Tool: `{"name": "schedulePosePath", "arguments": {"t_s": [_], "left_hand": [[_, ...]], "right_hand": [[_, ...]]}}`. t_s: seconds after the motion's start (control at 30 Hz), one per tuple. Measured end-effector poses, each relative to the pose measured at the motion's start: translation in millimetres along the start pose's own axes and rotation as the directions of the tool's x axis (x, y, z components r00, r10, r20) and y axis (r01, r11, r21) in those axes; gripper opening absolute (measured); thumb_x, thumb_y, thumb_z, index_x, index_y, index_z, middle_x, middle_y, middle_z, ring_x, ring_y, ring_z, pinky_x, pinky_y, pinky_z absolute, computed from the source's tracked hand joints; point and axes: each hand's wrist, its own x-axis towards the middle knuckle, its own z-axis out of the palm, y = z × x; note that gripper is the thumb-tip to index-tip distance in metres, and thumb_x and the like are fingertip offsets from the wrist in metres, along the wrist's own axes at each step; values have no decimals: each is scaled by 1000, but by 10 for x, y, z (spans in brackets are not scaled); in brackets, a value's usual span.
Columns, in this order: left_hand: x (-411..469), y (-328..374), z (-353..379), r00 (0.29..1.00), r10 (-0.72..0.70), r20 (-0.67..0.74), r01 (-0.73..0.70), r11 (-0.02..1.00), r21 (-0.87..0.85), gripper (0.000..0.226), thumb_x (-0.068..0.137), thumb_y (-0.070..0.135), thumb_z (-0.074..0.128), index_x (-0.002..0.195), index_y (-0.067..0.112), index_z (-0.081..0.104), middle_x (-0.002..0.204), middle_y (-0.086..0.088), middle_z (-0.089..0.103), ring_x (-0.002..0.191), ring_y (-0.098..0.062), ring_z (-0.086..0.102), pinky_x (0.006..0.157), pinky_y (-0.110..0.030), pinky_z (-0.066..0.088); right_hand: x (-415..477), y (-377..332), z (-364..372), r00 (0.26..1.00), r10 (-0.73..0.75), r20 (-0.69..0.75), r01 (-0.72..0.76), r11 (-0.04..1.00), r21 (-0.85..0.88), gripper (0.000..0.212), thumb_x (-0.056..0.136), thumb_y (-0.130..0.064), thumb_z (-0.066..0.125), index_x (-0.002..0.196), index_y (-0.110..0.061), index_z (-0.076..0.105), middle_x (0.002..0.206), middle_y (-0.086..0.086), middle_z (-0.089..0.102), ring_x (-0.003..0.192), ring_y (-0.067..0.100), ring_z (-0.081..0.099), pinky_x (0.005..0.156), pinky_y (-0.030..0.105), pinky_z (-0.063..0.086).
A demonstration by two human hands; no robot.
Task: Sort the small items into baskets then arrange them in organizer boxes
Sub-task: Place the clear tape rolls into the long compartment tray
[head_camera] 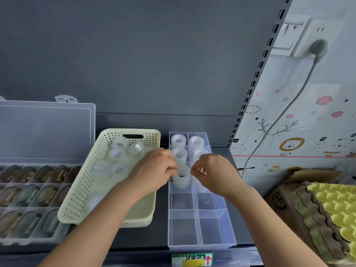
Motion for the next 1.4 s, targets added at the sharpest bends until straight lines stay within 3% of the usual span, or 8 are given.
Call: {"name": "schedulePosePath", "arguments": {"t_s": [0.17,0.3,0.43,0.53,0.67,1.0,1.13,1.4], "left_hand": [[-333,-272,-479,975,-205,87,195,974,113,13,90,26,61,94,28,73,88,15,59,86,-8,56,78,-28,46],[-708,-591,-631,842,-475,257,404,870,284,11,85,27,67,93,33,72,98,16,65,91,-8,59,83,-30,50],[-933,-644,-596,754,-566,334,455,816,356,20,79,28,72,99,26,69,100,8,61,91,-12,57,79,-28,50],[-993,-603,-516,720,-582,377,449,806,386,23,76,34,75,92,18,69,91,3,61,81,-14,58,65,-24,46],[-1014,-622,-453,714,-597,366,457,793,403,34,77,21,72,56,15,45,62,2,39,54,-15,40,49,-24,34],[-1045,-723,-375,822,-539,185,455,816,356,41,87,19,58,53,12,36,80,-6,49,66,-23,47,51,-28,27],[-1046,-769,-350,859,-502,105,472,854,219,36,92,26,58,61,8,51,86,-3,51,74,-23,55,61,-35,43],[-1030,-737,-372,883,-468,-38,468,883,10,21,92,30,59,91,14,73,96,3,59,83,-15,57,77,-36,49]], "right_hand": [[56,-558,10,965,-262,-9,257,941,219,12,85,-24,65,87,-19,75,87,-2,70,84,16,58,72,32,48],[134,-921,180,894,-433,120,400,888,226,19,81,-30,70,99,-23,74,97,-5,69,96,15,53,82,29,44],[267,-1218,355,842,-484,238,485,873,57,27,86,-33,65,110,-23,69,107,-2,66,106,19,49,90,33,42],[421,-1291,466,890,-375,258,431,877,-212,27,91,-28,56,113,-16,63,112,4,58,110,26,46,91,35,44],[594,-1275,506,927,-227,298,333,865,-375,25,88,-7,47,109,-8,60,114,10,54,111,30,45,93,34,39],[853,-1252,627,944,-116,308,213,929,-302,34,88,0,50,117,-13,59,117,9,47,106,28,52,78,35,47],[849,-1263,594,945,-122,304,208,941,-268,38,86,5,47,119,-12,54,120,11,42,101,31,55,72,35,46],[761,-1200,560,970,-207,131,171,955,242,62,79,0,59,133,-25,42,116,7,49,85,21,56,79,30,48]]}}
